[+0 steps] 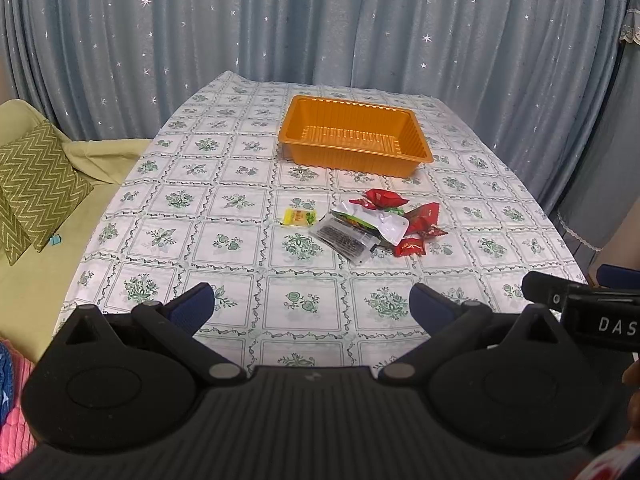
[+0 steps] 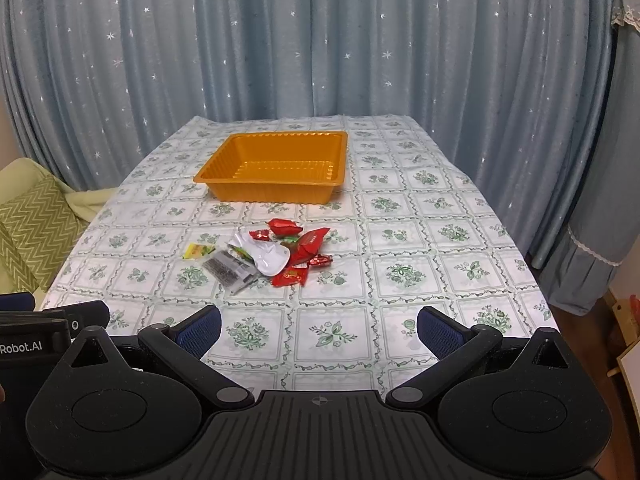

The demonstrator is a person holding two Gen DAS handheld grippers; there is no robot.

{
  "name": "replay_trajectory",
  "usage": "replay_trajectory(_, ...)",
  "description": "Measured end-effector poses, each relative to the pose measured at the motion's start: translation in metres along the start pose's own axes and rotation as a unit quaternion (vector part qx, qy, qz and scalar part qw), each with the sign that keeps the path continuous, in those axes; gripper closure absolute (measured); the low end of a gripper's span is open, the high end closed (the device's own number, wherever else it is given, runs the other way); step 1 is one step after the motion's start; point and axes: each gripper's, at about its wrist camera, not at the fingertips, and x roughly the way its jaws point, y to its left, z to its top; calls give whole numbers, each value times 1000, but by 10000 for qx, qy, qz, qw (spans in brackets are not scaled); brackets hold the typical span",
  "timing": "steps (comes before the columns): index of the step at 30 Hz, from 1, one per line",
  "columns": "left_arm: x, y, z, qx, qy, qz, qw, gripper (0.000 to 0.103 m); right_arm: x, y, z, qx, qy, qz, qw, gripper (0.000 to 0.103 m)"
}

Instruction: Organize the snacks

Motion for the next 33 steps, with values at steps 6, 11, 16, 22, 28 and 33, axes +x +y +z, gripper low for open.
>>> replay_trajectory(6, -1, 2, 0, 4, -1, -15, 10000, 0, 0, 0, 0, 9, 3, -6, 10000, 0)
replay_trajectory(11, 0, 1, -1, 7, 4, -19, 10000, 0, 0, 0, 1, 13, -2, -16, 10000, 0)
replay_trajectory(16, 0, 1, -2, 4, 1, -10, 10000, 0, 1, -1, 0, 20, 10, -18, 10000, 0)
replay_trajectory(22, 1, 0, -2, 5, -3, -9, 10000, 0, 1, -1, 0, 27, 1, -31, 10000, 0)
replay_trajectory(28, 1, -1, -2, 13, -7, 0, 10000, 0, 2, -1, 0, 40, 0, -37, 10000, 0)
replay_trajectory(33, 1, -1, -1, 13, -2, 7, 10000, 0, 2, -1, 0, 38, 2, -36, 10000, 0)
